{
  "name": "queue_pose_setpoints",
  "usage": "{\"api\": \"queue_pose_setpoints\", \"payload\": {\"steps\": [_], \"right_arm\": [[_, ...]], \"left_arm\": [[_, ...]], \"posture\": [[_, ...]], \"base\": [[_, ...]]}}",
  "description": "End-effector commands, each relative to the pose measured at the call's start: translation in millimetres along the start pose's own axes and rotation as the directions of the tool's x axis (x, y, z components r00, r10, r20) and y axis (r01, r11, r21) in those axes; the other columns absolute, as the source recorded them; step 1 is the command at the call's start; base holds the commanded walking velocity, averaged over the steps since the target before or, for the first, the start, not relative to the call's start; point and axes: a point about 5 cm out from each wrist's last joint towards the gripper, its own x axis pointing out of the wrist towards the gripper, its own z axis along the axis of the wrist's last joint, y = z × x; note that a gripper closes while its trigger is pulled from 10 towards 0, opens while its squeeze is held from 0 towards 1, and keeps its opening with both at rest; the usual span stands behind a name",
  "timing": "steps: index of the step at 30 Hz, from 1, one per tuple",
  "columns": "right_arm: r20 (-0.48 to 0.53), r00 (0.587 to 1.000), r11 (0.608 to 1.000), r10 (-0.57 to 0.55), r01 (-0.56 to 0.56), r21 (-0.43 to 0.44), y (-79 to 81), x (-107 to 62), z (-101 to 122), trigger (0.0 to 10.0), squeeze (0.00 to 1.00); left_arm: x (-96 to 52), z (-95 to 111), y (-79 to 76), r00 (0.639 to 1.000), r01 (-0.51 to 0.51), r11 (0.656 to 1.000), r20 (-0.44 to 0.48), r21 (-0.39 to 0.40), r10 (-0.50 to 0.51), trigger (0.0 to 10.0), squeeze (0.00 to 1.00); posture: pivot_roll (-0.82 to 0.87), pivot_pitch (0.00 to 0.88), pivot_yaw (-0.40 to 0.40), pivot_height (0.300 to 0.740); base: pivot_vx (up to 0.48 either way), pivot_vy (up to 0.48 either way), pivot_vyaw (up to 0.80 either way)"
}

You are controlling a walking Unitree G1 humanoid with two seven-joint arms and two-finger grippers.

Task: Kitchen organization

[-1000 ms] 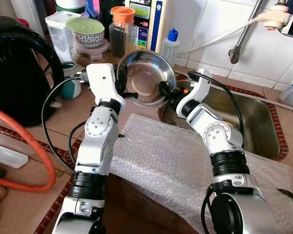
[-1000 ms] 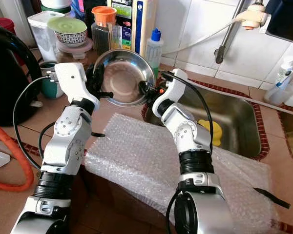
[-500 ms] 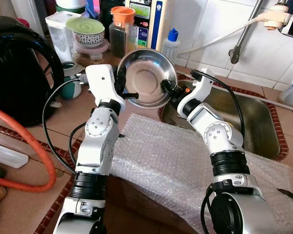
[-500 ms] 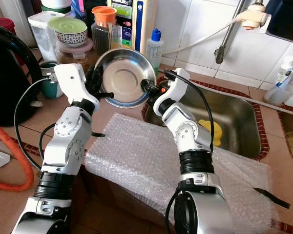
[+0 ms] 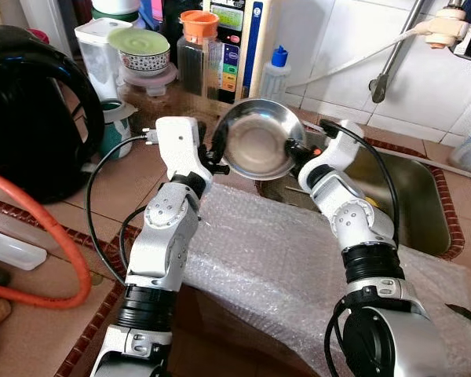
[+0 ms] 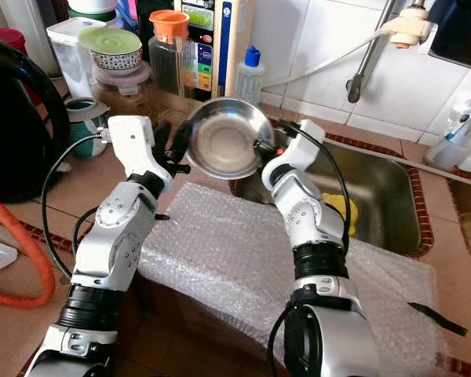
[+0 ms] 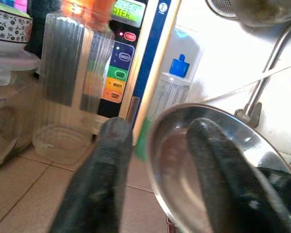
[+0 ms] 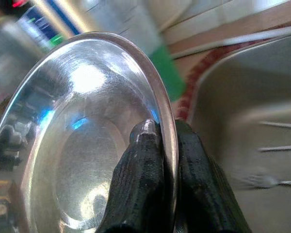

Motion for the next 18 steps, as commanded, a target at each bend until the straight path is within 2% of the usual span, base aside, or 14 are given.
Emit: {"api": "queue_pose_setpoints", "payload": {"steps": [1, 6, 10, 12, 13, 18], "right_arm": [[0.025, 1.000, 1.000, -0.013, 0.013, -0.008, 0.7, 1.7, 7, 0.0, 0.00], [0.044, 0.995, 0.996, -0.087, 0.088, -0.017, -9.6, 2.3, 8, 0.0, 0.00], [0.090, 0.965, 0.967, -0.245, 0.250, -0.047, -38.7, -0.7, 17, 0.0, 0.00], [0.093, 0.959, 0.961, -0.266, 0.272, -0.050, -42.9, -1.3, 18, 0.0, 0.00], [0.108, 0.944, 0.946, -0.312, 0.320, -0.059, -54.2, -3.4, 21, 0.0, 0.00], [0.135, 0.898, 0.901, -0.420, 0.430, -0.054, -84.7, -10.1, 28, 0.0, 0.00]], "left_arm": [[0.2, 2, -3.7, 1.000, 0.022, 1.000, -0.002, 0.002, -0.022, 10.0, 1.00], [-0.8, 1, -3.3, 0.999, 0.034, 0.999, -0.012, 0.007, -0.034, 10.0, 1.00], [-11.5, -12, 3.2, 0.996, 0.035, 0.998, -0.088, 0.051, -0.030, 10.0, 1.00], [-13.1, -14, 4.0, 0.995, 0.036, 0.998, -0.096, 0.053, -0.030, 10.0, 1.00], [-18.2, -19, 5.1, 0.992, 0.042, 0.997, -0.122, 0.060, -0.035, 10.0, 1.00], [-31.9, -29, 3.4, 0.981, 0.080, 0.991, -0.185, 0.103, -0.059, 10.0, 1.00]], "posture": [[0.14, 0.000, -0.064, 0.740], [0.14, 0.000, -0.064, 0.740], [0.15, 0.000, -0.062, 0.740], [0.15, 0.000, -0.062, 0.740], [0.15, 0.000, -0.062, 0.740], [0.16, 0.000, -0.058, 0.740]], "base": [[0.000, 0.000, 0.00], [0.000, 0.000, 0.00], [0.000, 0.000, 0.00], [0.000, 0.000, 0.00], [0.000, 0.000, 0.00], [0.000, 0.000, 0.00]]}}
